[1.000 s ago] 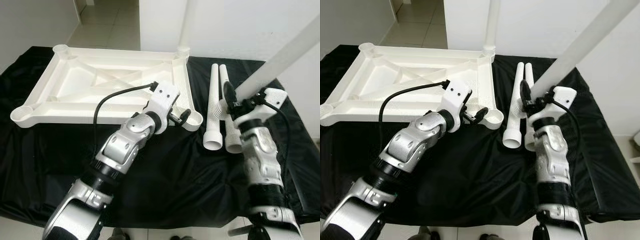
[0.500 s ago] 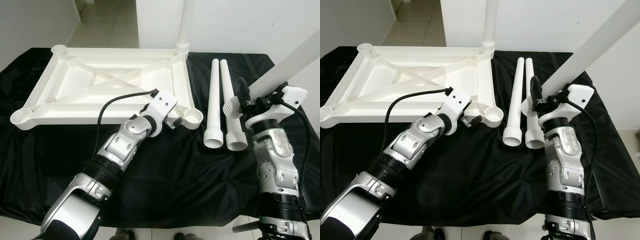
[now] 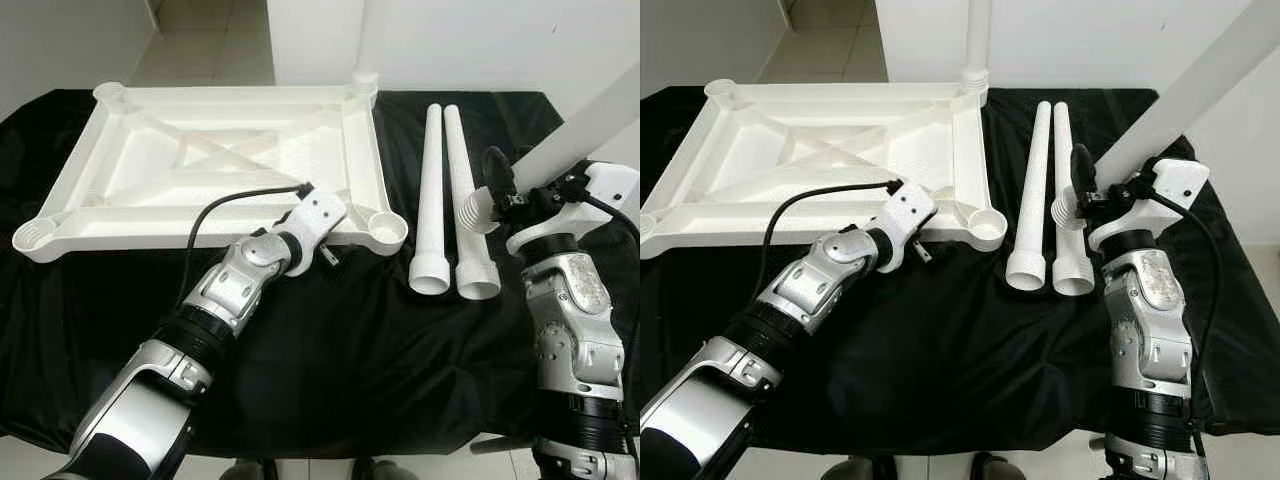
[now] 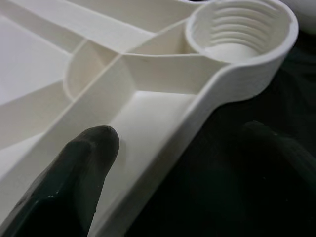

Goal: Building children table

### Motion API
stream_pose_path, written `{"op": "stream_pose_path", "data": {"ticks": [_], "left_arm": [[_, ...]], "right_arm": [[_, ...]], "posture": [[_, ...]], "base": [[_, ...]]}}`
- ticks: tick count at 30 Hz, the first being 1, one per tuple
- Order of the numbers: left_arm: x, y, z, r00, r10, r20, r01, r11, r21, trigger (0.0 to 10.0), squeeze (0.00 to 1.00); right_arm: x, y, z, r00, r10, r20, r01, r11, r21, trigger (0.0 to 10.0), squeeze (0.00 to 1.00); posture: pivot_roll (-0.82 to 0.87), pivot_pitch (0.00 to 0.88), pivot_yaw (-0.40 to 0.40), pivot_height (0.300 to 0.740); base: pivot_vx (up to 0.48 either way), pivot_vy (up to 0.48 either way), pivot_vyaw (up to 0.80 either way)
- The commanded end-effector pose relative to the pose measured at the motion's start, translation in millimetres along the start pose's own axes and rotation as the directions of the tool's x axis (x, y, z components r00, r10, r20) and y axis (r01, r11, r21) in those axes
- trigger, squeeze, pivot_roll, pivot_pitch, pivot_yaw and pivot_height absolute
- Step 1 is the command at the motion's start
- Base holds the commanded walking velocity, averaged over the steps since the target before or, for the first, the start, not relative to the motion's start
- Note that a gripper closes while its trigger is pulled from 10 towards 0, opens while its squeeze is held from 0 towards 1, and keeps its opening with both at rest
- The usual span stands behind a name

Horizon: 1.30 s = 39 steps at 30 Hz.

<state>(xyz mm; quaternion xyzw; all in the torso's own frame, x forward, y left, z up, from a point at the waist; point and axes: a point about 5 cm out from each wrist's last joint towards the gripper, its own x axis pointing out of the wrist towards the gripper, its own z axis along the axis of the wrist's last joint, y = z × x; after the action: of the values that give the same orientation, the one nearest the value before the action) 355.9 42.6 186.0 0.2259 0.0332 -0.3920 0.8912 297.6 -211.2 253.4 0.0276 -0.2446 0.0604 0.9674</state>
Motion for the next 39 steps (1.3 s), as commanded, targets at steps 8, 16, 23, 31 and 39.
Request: {"op": "stream_pose_path", "data": {"ticks": [8,16,23,31,39], "left_arm": [[-7.0,-7.6,-2.6,0.994,-0.105,0.010,0.104,0.994,0.017,10.0,0.00],[-8.6,-6.8,-11.7,0.984,-0.169,-0.052,0.170,0.985,0.014,8.8,0.00],[-13.6,-15.3,-18.1,0.968,-0.238,-0.075,0.242,0.969,0.057,0.0,0.00],[-18.3,-18.8,-24.7,0.956,-0.270,-0.113,0.279,0.958,0.071,0.0,0.00],[-25.3,-22.2,-31.1,0.947,-0.282,-0.152,0.299,0.948,0.107,0.0,0.00]], "right_arm": [[-3.7,-2.3,6.0,1.000,0.001,-0.006,-0.001,1.000,-0.010,10.0,0.00],[-0.7,-3.8,8.5,1.000,0.010,-0.007,-0.010,1.000,-0.023,10.0,0.00],[-4.1,-7.0,10.8,1.000,-0.003,-0.011,0.002,0.999,-0.033,10.0,0.00],[-2.8,-8.7,12.0,1.000,-0.002,-0.010,0.002,0.999,-0.042,10.0,0.00],[-0.3,-7.8,12.9,1.000,0.008,-0.008,-0.008,0.999,-0.041,10.0,0.00]], "posture": [[-0.09,0.218,0.060,0.740],[-0.09,0.221,0.062,0.740],[-0.10,0.223,0.068,0.740],[-0.09,0.225,0.062,0.740],[-0.09,0.225,0.059,0.740]], "base": [[0.000,0.000,0.00],[0.000,0.000,0.00],[0.000,0.000,0.00],[0.000,0.000,0.00],[0.000,0.000,0.00]]}}
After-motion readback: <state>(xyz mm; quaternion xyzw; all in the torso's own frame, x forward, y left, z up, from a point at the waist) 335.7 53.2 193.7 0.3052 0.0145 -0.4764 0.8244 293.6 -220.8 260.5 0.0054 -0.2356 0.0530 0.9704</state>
